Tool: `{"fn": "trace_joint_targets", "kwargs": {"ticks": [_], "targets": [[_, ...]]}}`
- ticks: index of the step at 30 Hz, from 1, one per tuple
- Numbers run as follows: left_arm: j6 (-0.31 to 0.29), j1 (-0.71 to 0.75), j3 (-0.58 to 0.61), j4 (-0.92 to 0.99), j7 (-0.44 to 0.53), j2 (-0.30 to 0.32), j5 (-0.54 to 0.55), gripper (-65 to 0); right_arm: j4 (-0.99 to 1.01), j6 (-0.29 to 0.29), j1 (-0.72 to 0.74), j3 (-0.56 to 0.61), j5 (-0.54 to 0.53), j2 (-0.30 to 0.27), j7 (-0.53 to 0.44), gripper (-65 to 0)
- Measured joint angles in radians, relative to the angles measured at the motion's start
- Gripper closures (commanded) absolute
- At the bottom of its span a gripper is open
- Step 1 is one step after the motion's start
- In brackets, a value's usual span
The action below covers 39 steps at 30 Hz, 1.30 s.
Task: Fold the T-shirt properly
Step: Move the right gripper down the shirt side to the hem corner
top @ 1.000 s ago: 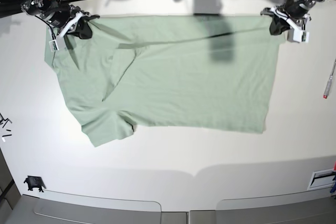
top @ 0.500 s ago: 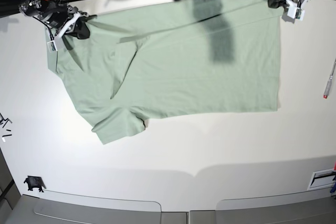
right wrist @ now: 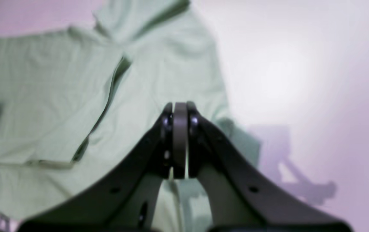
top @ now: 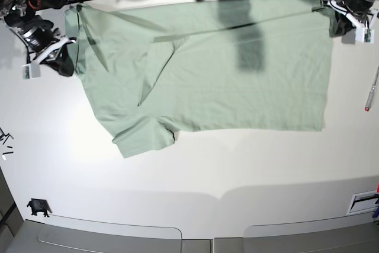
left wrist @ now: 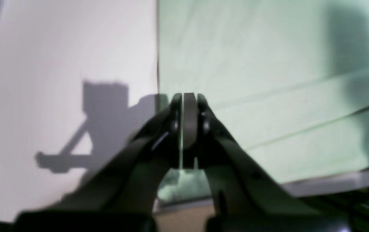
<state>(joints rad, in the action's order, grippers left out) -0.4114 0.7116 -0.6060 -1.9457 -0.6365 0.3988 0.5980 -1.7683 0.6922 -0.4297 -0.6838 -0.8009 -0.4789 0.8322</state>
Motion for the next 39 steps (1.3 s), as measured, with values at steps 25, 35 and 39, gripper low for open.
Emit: {"fn": "trace_joint_targets", "kwargs": {"ticks": [25, 35, 39], "targets": [[0.0, -0.008, -0.009, -0.041, 0.069, -0.111, -0.056, -16.6, 0.036, 0.0, 0.301, 0.186, 0.186, 0.008, -0.133, -22.3], [0.0, -0.008, -0.008, -0.041, 0.078, -0.111, -0.056, -16.6, 0.352, -0.014, 0.537, 0.331, 0.242, 0.008, -0.157, -22.3], [0.0, -0.008, -0.008, -0.041, 0.079, -0.111, -0.056, -16.6, 0.565, -0.014, 0.671, 0.362, 0.243, 0.004, -0.158, -22.3]]}}
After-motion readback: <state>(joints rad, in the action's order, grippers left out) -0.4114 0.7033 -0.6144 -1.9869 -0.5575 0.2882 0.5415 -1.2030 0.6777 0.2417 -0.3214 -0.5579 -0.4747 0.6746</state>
